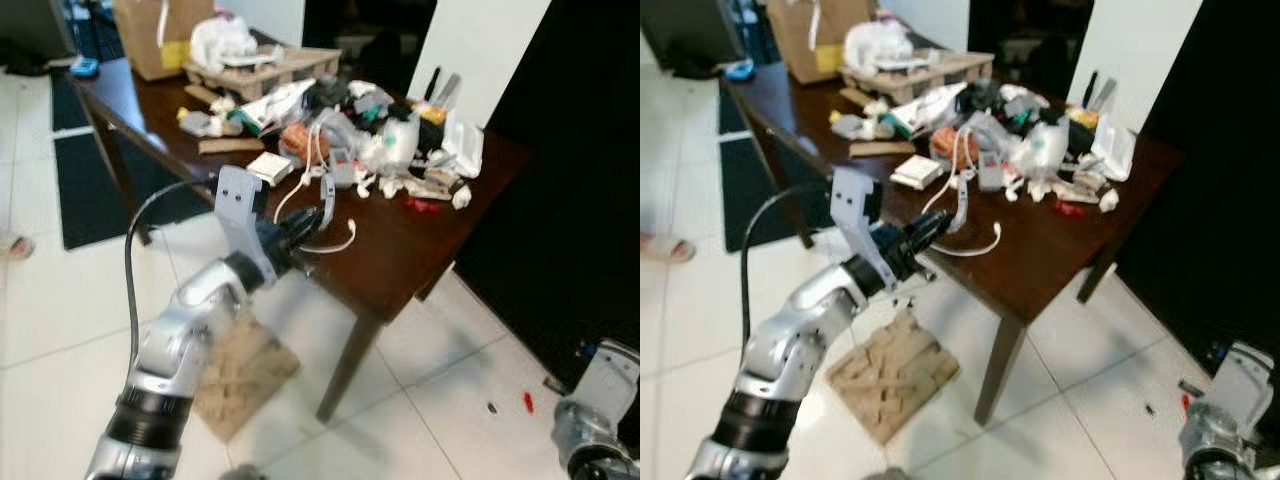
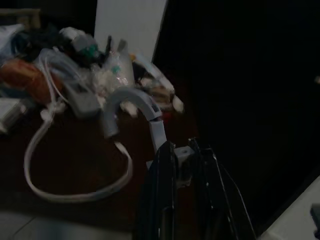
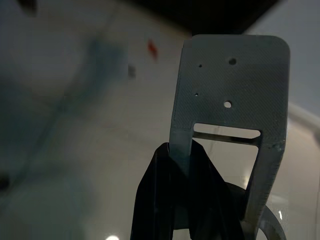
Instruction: Picking trash to rubbish bin
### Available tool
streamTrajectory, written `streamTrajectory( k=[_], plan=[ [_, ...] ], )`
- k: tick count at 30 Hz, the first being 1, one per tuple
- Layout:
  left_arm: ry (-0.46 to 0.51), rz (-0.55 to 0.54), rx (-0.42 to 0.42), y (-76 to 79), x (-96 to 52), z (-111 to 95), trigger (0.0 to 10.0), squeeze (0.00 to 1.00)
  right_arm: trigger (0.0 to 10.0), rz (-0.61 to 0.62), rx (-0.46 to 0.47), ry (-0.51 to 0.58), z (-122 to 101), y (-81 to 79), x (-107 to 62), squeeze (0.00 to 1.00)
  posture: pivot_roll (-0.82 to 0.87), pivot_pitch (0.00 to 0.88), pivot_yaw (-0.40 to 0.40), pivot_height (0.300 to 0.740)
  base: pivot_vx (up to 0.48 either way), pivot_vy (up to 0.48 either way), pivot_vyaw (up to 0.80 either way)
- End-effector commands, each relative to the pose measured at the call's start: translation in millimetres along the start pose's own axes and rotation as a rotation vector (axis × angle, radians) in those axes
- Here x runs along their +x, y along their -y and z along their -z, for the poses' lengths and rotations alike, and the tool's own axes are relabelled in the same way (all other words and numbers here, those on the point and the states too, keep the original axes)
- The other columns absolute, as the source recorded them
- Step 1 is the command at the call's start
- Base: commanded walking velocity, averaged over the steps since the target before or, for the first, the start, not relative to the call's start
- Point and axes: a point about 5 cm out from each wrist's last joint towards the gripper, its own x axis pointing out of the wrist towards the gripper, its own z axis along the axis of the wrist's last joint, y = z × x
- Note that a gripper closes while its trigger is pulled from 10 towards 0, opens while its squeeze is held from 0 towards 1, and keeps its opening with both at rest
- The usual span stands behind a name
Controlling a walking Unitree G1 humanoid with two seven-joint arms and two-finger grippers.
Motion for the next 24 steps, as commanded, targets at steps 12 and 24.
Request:
streamTrajectory(
  k=[12, 24],
  plan=[
    [-0.191, -0.086, -0.032, -22.8, -9.6, 60.3, 10.0, 0.0, 10.0, -0.018, -0.169, -0.231, 80.8, 20.2, -16.2, 0.0, 0.08, 0.088, -0.04, 0.74, -0.093, 0.0, -0.66],
    [-0.721, -0.683, -0.086, -94.3, -159.3, 177.1, 10.0, 0.0, 10.0, -0.113, -0.413, -0.418, 146.1, 28.6, -44.4, 0.0, 0.09, 0.098, -0.035, 0.74, 0.0, 0.0, -0.8]
  ],
)
